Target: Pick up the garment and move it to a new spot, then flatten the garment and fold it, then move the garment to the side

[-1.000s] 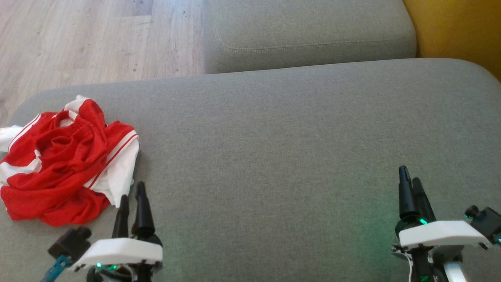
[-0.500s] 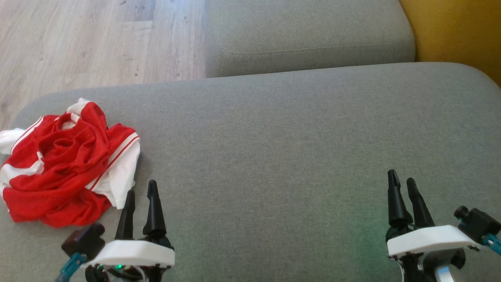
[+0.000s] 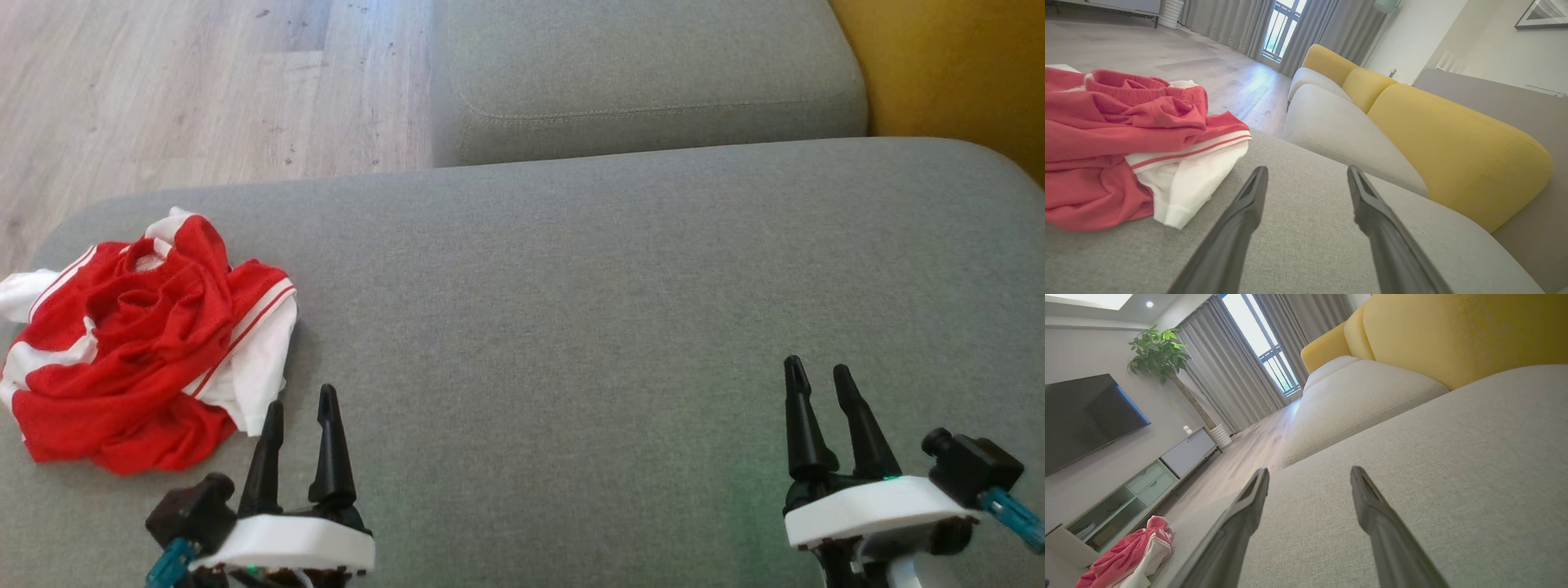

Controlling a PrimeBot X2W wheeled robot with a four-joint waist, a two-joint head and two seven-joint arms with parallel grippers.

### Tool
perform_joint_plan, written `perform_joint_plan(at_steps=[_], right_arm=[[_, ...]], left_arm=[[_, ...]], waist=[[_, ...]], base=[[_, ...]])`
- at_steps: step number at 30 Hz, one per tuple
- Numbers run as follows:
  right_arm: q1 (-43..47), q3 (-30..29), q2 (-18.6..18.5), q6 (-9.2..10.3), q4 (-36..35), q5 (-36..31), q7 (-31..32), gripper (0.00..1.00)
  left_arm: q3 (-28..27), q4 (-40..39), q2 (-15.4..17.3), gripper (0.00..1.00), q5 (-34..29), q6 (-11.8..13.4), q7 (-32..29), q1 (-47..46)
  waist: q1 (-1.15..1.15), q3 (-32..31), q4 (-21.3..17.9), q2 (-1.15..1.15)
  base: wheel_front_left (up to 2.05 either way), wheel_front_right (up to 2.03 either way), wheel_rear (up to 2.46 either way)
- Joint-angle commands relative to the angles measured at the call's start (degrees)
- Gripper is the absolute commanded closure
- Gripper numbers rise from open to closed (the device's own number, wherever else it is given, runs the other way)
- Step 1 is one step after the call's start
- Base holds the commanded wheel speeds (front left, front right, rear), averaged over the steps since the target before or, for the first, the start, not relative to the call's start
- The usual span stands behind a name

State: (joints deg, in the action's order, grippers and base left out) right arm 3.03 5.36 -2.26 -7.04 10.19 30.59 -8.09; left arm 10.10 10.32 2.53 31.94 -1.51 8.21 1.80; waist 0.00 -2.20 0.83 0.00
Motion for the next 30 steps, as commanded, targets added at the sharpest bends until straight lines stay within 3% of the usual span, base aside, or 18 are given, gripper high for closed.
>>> perform_joint_plan(at_steps=[1, 30], right_arm=[[-1.7, 1.5, -0.6, -0.32, -2.4, -2.1, -1.0, 0.0], [-0.9, 4.9, -1.1, -0.43, -4.0, -15.2, -5.7, 0.0]], left_arm=[[-1.2, -2.2, 0.3, 0.0, -1.8, 0.1, 0.9, -1.3], [-1.0, -2.8, 0.3, 0.0, -15.6, 0.1, 5.6, -0.2]], waist=[[0.0, 0.0, 0.0, 0.0], [0.0, -0.4, 0.2, 0.0]], base=[[0.0, 0.0, 0.0], [0.0, 0.0, 0.0]])
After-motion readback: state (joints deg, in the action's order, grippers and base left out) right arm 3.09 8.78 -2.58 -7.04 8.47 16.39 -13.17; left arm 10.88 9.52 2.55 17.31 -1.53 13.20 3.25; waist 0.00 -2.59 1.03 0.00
